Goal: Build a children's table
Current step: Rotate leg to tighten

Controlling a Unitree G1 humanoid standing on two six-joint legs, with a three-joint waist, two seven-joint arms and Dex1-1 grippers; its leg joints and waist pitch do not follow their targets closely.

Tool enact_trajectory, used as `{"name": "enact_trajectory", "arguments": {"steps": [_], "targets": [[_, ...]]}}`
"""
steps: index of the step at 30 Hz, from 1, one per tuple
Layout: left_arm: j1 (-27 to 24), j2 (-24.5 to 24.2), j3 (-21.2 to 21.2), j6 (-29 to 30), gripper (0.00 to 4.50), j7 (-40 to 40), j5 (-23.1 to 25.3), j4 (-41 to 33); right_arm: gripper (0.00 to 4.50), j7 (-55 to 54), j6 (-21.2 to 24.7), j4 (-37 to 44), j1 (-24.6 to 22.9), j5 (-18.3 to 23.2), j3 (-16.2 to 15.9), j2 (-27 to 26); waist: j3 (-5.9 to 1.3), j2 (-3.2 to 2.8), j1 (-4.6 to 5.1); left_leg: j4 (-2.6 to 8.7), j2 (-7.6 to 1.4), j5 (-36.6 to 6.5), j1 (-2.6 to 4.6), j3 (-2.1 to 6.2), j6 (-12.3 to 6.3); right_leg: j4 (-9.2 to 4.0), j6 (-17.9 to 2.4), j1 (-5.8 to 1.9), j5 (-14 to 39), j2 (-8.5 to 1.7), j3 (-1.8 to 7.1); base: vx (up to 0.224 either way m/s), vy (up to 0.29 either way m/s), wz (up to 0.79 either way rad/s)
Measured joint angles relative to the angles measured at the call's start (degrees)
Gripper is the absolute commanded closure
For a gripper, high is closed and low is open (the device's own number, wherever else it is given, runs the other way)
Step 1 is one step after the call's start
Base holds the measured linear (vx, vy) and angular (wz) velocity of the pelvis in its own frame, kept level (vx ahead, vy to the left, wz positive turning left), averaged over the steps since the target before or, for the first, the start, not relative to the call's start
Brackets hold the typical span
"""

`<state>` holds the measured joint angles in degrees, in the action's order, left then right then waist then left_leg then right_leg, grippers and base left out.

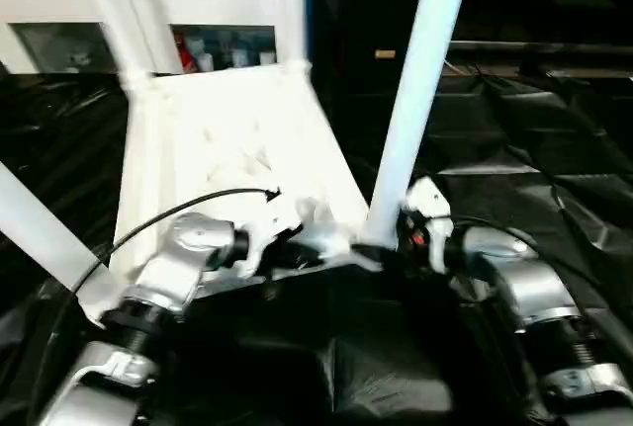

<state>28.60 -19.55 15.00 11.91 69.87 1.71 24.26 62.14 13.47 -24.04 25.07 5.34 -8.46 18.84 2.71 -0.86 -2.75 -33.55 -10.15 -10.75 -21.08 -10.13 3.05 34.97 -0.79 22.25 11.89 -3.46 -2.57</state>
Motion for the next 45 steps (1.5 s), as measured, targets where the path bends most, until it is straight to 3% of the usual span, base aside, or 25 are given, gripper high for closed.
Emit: {"name": "enact_trajectory", "arguments": {"steps": [6, 11, 13, 19, 26, 31, 33, 36, 38, 41, 45], "targets": [[0.00, -1.95, 0.16, -1.80, 4.50, 3.85, -0.70, 0.36, 1.32, 5.31, 0.50, 0.76, 0.01, 0.88, -1.48, 1.62, 0.02, 0.03, -0.83, -0.01, -0.01, 0.00, -0.02, 0.00, 0.00, 0.01, 0.00, -0.01, 0.00, 0.00, -0.01, 0.000, 0.000, 0.00], [0.01, -2.22, 0.16, -2.19, 4.50, 4.72, -0.87, 0.60, 1.53, 5.66, 1.38, 0.85, 0.06, 1.27, -1.48, 1.65, 0.02, 0.03, -0.87, 0.00, -0.01, 0.01, -0.02, -0.01, -0.01, 0.01, 0.00, -0.01, 0.00, 0.00, -0.02, 0.000, 0.000, 0.00], [0.01, -2.26, 0.16, -2.30, 4.50, 4.81, -1.03, 0.75, 1.82, 5.78, 1.50, 0.88, 0.06, 1.28, -1.48, 1.64, 0.02, 0.03, -0.90, -0.01, -0.01, 0.01, -0.02, -0.01, 0.00, 0.01, 0.00, -0.01, 0.00, 0.00, -0.02, 0.000, 0.000, 0.00], [0.01, -2.11, 0.04, -2.09, 4.50, 4.46, -1.02, 0.85, 1.89, 5.09, 1.94, 1.52, -0.81, 1.56, -0.81, 1.09, 0.02, 0.06, -0.97, -0.02, -0.02, 0.01, 0.00, -0.01, -0.01, 0.02, 0.00, -0.03, 0.00, 0.00, -0.03, 0.000, 0.000, 0.00], [2.32, 4.33, -2.72, 2.17, 4.50, -10.05, 1.35, 4.62, 1.90, -19.31, 2.46, -3.59, 1.05, -0.58, 6.23, -8.96, 0.05, 0.19, 0.94, -0.08, 0.02, 0.03, 0.23, 0.00, 0.07, 0.04, -0.15, -0.12, -0.12, 0.00, 0.07, 0.000, 0.000, 0.00], [3.17, 8.42, -3.00, 5.10, 4.50, -17.56, 2.92, 4.83, 1.90, -31.00, 1.25, -6.15, 2.48, -1.58, 8.61, -13.10, 0.05, 0.15, 1.17, -0.05, 0.02, 0.03, 0.25, 0.00, 0.07, 0.03, -0.04, -0.10, -0.09, 0.00, 0.07, 0.000, 0.000, 0.00], [3.20, 10.06, -3.35, 5.78, 4.50, -19.48, 3.60, 4.77, 1.20, -33.06, -0.13, -6.78, 2.63, -2.29, 8.84, -13.37, -0.07, -0.04, 1.07, -0.05, 0.06, 0.03, 0.22, 0.00, 0.07, 0.02, -0.22, -0.10, -0.20, -0.01, 0.11, 0.000, 0.000, 0.00], [3.20, 10.59, -3.35, 5.95, 4.50, -19.94, 3.69, 4.60, 1.14, -33.22, -0.69, -6.86, 2.61, -3.30, 8.85, -13.62, -0.16, -0.18, 0.95, -0.02, 0.06, 0.03, 0.18, 0.00, 0.06, 0.02, -0.20, -0.10, -0.20, -0.01, 0.09, 0.000, 0.000, 0.00], [3.13, 10.58, -3.26, 5.95, 4.50, -19.29, 3.69, 4.21, 0.73, -33.05, -0.69, -6.38, 2.51, -3.30, 8.85, -13.63, -0.17, -0.20, 0.92, 0.00, 0.05, 0.04, 0.15, 0.00, 0.05, 0.00, -0.11, -0.07, -0.14, 0.00, 0.09, 0.000, 0.000, 0.00], [2.68, 9.89, -3.19, 5.89, 4.50, -18.21, 3.65, 3.33, 0.49, -30.21, -0.52, -5.50, 2.10, -3.26, 8.61, -13.13, -0.17, -0.21, 0.98, 0.02, 0.04, 0.03, 0.09, 0.00, 0.05, -0.01, -0.10, -0.01, -0.13, 0.00, 0.07, 0.000, 0.000, 0.00], [1.50, 7.81, -2.82, 5.42, 4.50, -14.48, 3.07, 1.53, 0.49, -23.09, -0.23, -4.05, 1.31, -2.64, 7.15, -10.54, -0.14, -0.24, 0.89, 0.05, 0.00, 0.03, 0.07, 0.01, 0.05, -0.01, -0.09, 0.02, -0.13, 0.02, 0.03, 0.000, 0.000, 0.00]]}}
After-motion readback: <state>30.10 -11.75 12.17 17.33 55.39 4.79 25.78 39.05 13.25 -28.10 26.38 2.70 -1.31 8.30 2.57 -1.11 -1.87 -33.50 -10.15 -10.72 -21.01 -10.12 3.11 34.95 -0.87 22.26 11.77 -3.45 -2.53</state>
